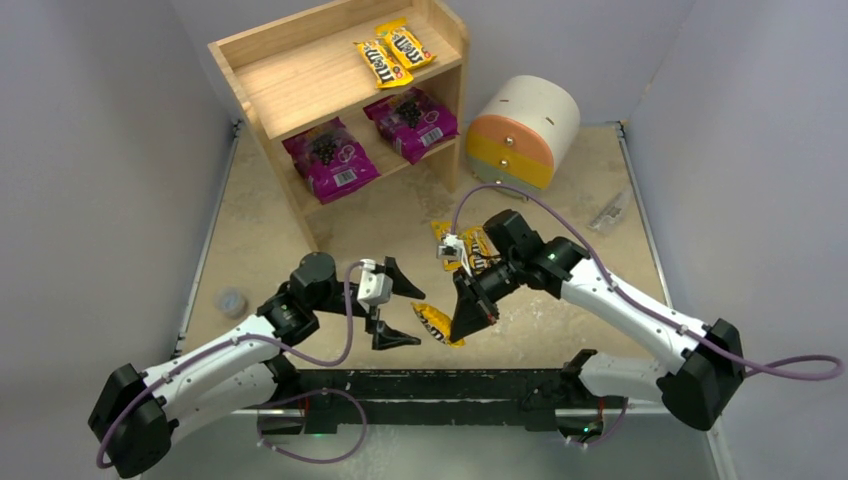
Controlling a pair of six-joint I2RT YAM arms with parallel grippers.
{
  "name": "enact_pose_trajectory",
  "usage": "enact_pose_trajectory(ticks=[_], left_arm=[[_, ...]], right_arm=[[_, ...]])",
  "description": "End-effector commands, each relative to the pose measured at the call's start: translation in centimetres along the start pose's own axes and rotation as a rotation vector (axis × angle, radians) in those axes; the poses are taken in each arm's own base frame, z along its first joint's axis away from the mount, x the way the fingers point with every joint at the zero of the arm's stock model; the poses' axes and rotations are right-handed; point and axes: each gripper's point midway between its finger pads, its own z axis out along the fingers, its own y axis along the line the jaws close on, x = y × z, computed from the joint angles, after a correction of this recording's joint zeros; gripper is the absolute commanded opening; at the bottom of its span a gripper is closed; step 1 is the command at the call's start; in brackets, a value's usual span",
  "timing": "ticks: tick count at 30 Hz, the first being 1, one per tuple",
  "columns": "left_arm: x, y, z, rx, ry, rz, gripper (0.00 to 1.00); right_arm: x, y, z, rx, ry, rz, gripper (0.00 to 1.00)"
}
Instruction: Place and organize the candy bags onto the shelf
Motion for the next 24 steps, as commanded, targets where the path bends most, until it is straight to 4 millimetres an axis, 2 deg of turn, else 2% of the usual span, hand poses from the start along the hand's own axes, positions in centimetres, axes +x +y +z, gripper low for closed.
enact_pose_trajectory(ticks=[1, 8, 12, 19, 23, 24], left_arm=[[-3.8, -1.1, 0.2, 0.086, -0.095, 0.142, 0.9], [-4.2, -1.5, 0.0, 0.098, -0.1, 0.161, 0.85], [-4.5, -2.0, 0.1, 0.139, -0.108, 0.148, 0.77], [-4.2, -2.3, 0.7, 0.205, -0.102, 0.113, 0.32], [-4.0, -2.2, 0.8, 0.203, -0.094, 0.101, 0.14], [-3.9, -2.1, 0.8, 0.2, -0.091, 0.096, 0.06]], right_arm=[[0.1, 1.2, -0.3, -0.028, -0.026, -0.009, 0.0], [0.4, 0.2, 0.2, -0.041, 0.021, 0.005, 0.0], [0.1, -0.5, 0.4, -0.031, 0.04, 0.019, 0.0], [-0.6, -0.5, 0.5, -0.045, 0.045, 0.0, 0.0], [-0.7, -0.5, 0.5, -0.033, 0.045, 0.009, 0.0], [-0.8, -0.5, 0.4, -0.031, 0.044, 0.009, 0.02]])
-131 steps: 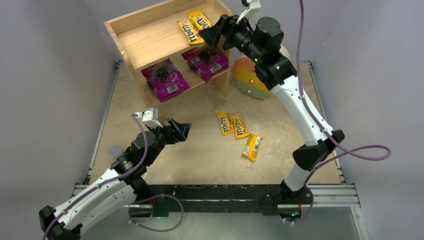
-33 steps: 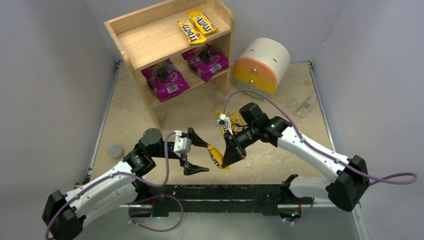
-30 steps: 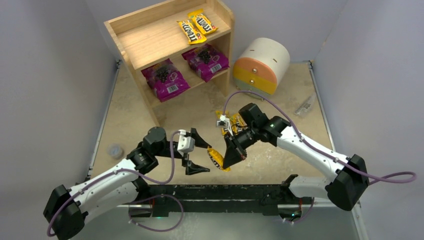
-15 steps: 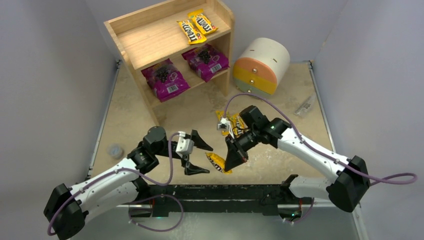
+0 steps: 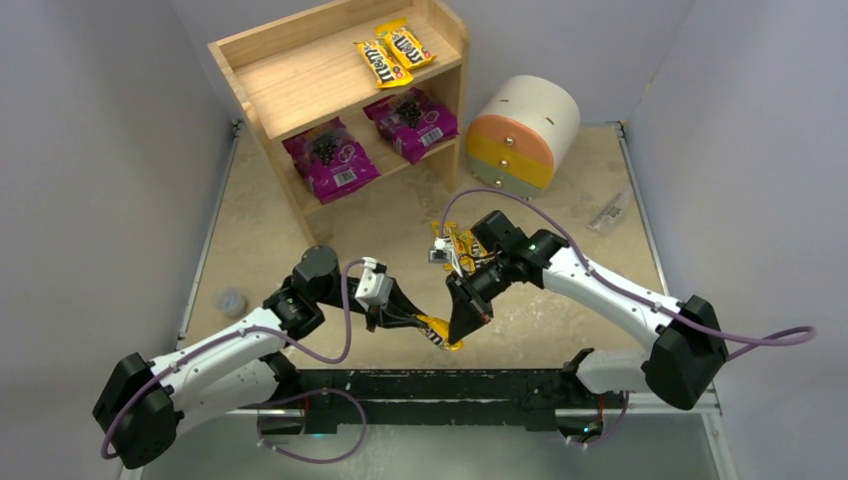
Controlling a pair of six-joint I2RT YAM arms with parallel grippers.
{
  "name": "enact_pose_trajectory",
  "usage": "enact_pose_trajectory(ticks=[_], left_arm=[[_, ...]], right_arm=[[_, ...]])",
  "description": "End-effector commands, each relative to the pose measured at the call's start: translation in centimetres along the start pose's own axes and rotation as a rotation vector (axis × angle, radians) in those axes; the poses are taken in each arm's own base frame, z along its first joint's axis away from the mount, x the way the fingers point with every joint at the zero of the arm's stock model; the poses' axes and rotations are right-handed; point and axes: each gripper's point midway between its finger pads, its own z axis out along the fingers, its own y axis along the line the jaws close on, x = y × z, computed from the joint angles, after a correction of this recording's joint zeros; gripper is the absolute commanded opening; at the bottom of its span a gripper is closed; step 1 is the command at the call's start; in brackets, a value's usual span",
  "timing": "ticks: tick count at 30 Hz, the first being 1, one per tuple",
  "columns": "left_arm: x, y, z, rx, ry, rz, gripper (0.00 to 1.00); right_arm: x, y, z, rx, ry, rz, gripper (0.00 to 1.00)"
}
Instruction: Place and organize the candy bags onto the shelf
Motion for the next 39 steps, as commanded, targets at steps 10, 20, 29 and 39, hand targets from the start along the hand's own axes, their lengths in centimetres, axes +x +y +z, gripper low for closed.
enact_pose_trajectory(ticks=[10, 20, 29, 39], left_arm=[[-2.2, 1.3, 0.1, -0.084, -0.036, -0.019, 0.0], [-4.0, 8.2, -2.4, -0.559, -0.128, -0.226, 0.0], [-5.9, 11.0, -3.8, -0.763, -0.274, -0.495, 0.0], [-10.8, 11.7, -7.1, -0.875, -0.589, -0.563, 0.0]], right_arm=[[-4.0, -0.6, -2.8, 0.27, -0.157, -0.086, 0.51], [-9.0, -1.0, -10.1, 0.648, -0.688, -0.243, 0.97], [-9.1, -1.4, -10.8, 0.632, -0.868, -0.299, 0.99], [-13.0, -1.0, -12.9, 0.517, -1.227, -0.219, 0.97]])
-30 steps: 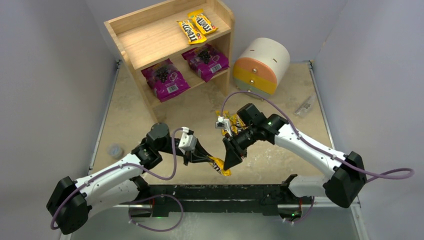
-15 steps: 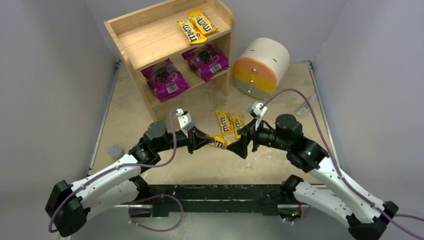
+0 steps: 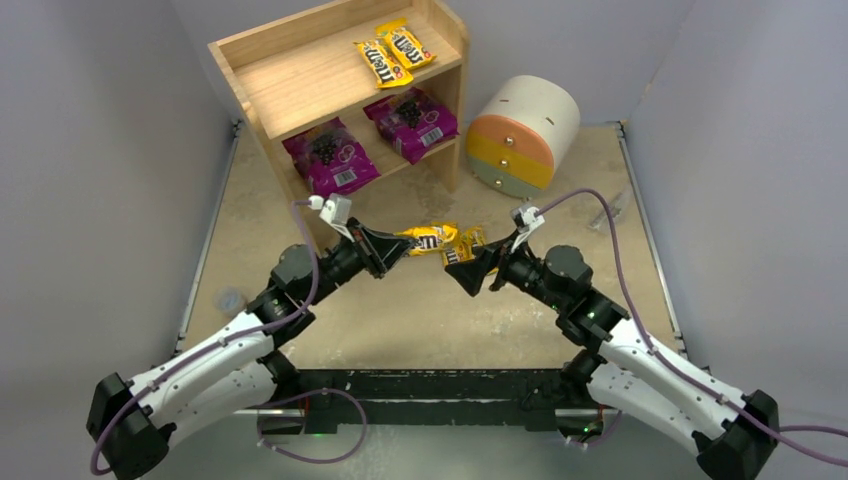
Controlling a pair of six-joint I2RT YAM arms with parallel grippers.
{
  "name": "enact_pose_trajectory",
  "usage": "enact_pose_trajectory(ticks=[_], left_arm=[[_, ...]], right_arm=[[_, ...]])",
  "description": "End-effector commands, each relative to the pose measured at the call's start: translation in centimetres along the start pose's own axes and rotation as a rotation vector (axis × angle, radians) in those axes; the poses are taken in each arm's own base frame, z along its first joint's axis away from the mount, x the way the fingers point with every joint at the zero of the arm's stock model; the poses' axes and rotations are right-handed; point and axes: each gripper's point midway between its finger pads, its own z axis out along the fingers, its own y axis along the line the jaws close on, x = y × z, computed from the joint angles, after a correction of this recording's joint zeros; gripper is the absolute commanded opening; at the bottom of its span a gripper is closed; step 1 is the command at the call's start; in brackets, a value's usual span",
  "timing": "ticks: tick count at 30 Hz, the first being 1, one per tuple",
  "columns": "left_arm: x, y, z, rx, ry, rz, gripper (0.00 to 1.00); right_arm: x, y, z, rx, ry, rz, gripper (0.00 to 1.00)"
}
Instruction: Place and organize the candy bags onto the shelf
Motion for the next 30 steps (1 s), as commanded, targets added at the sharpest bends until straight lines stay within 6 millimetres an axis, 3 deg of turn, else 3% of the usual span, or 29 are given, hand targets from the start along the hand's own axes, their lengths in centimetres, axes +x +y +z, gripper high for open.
enact_pose_trajectory(ticks=[1, 7, 12, 20, 30], left_arm=[[-4.7, -1.5, -0.6, 0.003, -0.187, -0.095, 0.0], [-5.3, -0.8, -1.9, 0.001, -0.291, -0.22, 0.0], [-5.7, -1.1, -2.7, 0.091, -0.393, -0.333, 0.0], [-7.0, -1.2, -2.2, 0.1, -0.444, -0.374, 0.0], [-5.8, -1.6, -1.1, 0.122, -0.38, -0.378, 0.0]], right_arm=[[-6.0, 2.1, 0.4, -0.067, -0.244, 0.057, 0.97], [-6.8, 3.5, 1.3, -0.145, -0.275, 0.128, 0.96], [-8.9, 5.5, 1.5, -0.34, -0.436, 0.319, 0.85], [-10.5, 7.1, 3.0, -0.425, -0.509, 0.386, 0.78], [-13.0, 8.7, 4.0, -0.51, -0.584, 0.373, 0.57]])
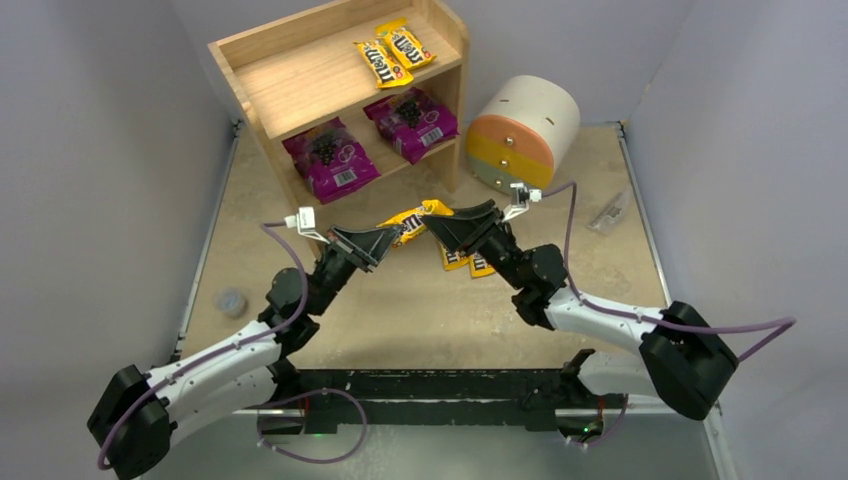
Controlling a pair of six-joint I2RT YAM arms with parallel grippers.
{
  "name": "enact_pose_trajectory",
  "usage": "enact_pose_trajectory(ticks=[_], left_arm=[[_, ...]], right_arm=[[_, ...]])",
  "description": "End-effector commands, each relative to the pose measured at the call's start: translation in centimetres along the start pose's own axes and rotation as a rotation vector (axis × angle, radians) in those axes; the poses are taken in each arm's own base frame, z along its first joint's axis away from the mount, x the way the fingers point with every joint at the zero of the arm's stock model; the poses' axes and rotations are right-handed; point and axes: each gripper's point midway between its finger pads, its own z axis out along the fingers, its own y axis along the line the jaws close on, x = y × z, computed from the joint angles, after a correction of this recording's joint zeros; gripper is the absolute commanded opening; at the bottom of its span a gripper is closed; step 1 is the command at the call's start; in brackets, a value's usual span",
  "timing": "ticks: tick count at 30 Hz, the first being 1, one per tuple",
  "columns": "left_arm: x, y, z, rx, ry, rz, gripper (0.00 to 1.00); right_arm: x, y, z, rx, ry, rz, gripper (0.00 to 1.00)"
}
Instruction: Place and organize the candy bags onto the shelf
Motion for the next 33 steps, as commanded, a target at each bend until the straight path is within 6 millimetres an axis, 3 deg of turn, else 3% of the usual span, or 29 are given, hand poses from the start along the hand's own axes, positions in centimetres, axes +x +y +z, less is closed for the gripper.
enact_pose_trajectory(ticks=[1, 4, 7, 9, 11, 13, 17, 18, 19, 22, 26, 29, 33], left_arm=[[-0.4, -2.8, 0.6, 0.099, -0.001, -0.026, 0.0], [-0.2, -2.4, 0.4, 0.084, 0.01, -0.037, 0.0], [-0.2, -2.5, 0.2, 0.091, 0.009, -0.023, 0.0], [-0.2, -2.7, 0.0, 0.098, 0.018, 0.017, 0.31], [0.1, -2.4, -0.1, 0.073, 0.051, 0.089, 0.71], [0.6, -1.1, 0.0, -0.016, 0.121, 0.211, 0.84], [1.6, 2.4, -1.5, -0.251, 0.378, 0.483, 0.86], [1.9, 2.8, -1.9, -0.272, 0.427, 0.52, 0.86], [2.3, 3.1, -2.1, -0.269, 0.47, 0.549, 0.86], [4.5, 1.4, -2.0, -0.104, 0.561, 0.567, 0.85], [6.6, -1.5, -1.3, 0.123, 0.625, 0.556, 0.76], [7.2, -0.5, -1.2, 0.106, 0.655, 0.577, 0.74], [7.9, 0.0, -1.3, 0.117, 0.684, 0.568, 0.62]], right_arm=[[-3.4, 4.2, 1.6, -0.151, -0.125, -0.01, 0.5], [-3.5, 4.5, 1.8, -0.152, -0.116, -0.016, 0.31], [-3.1, 4.3, 2.1, -0.126, -0.079, -0.029, 0.17], [-2.5, 3.9, 2.0, -0.096, -0.044, -0.042, 0.13], [-2.4, 3.4, 1.8, -0.052, -0.019, -0.058, 0.05], [-2.1, 2.9, 1.6, 0.003, 0.031, -0.114, 0.02], [-0.9, 1.6, 1.2, 0.182, 0.272, -0.253, 0.06], [0.3, 0.8, 0.3, 0.216, 0.371, -0.285, 0.06], [1.3, 1.2, -0.2, 0.209, 0.468, -0.272, 0.06], [4.6, 0.6, -2.4, 0.221, 0.709, -0.231, 0.06], [5.9, 1.3, -3.2, 0.168, 0.798, -0.195, 0.04], [5.5, 3.2, -3.4, 0.089, 0.806, -0.217, 0.02], [5.5, 4.8, -4.0, 0.023, 0.838, -0.209, 0.02]])
